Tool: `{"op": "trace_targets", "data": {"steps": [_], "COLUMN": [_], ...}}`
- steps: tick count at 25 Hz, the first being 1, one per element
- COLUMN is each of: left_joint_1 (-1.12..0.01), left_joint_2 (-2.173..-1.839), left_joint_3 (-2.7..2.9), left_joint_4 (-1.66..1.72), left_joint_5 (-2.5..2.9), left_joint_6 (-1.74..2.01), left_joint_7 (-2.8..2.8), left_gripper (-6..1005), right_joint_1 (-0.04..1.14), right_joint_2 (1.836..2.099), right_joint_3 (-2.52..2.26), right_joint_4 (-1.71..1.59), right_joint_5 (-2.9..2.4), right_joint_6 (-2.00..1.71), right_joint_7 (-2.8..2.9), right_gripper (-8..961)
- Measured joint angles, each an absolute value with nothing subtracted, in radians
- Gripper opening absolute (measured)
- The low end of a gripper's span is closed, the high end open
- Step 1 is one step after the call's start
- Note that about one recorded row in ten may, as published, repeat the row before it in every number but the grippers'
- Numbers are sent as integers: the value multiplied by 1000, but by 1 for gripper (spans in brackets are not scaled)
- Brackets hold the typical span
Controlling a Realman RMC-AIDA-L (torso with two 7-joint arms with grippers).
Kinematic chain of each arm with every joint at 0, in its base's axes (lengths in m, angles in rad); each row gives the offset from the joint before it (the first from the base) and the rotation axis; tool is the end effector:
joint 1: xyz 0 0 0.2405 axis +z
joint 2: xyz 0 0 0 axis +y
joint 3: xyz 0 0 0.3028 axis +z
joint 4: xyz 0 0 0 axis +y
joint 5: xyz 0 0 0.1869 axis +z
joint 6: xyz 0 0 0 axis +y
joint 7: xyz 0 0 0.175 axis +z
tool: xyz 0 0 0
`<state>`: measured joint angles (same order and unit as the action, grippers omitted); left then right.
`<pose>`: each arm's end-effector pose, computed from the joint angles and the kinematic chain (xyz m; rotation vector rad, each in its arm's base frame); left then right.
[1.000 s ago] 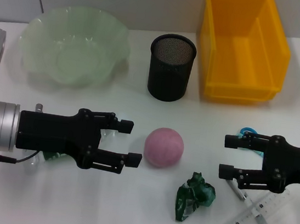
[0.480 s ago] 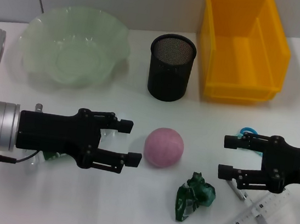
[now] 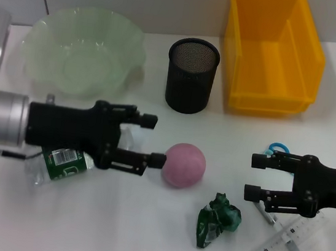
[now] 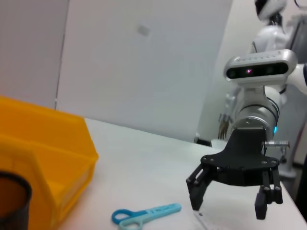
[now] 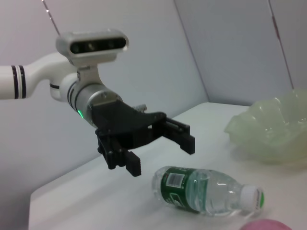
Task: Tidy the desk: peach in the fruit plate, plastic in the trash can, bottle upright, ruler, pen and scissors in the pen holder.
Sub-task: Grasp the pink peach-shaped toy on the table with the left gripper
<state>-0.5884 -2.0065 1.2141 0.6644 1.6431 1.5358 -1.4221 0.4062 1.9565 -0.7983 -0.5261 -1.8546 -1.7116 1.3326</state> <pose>-0.2143 0.3391 -0.0684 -3.0096 -0.3813 -0.7370 0.3093 0.2902 -0.0202 -2.7755 0.7354 0.8199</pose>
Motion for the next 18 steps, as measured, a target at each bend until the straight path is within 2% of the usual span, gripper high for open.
{"op": "trace_targets", "data": {"steps": [5,11,18], "left_joint_1": [-668,-761,-780], "left_joint_2": [-2018,-2066,-2075], "left_joint_3": [1210,1233,1395], "left_joint_4": [703,717,724], "left_joint_5": [1756,1952,1965], "left_joint_6": [1487,1378,1239], "left_joint_7": [-1427,-1441,-1444], "left_gripper": [790,782,772], "right_joint_1": [401,391,379], "right_joint_2": [1952,1943,1939], "right_joint_3": [-798,-794,-793], "right_joint_4": [-509,-508,-507], "right_joint_5": [-1855,-1855,-1855], "right_joint_6": [-1698,-1689,-1689], "right_joint_7": [1333,1358,1374], "right_gripper": [826,827,826]}}
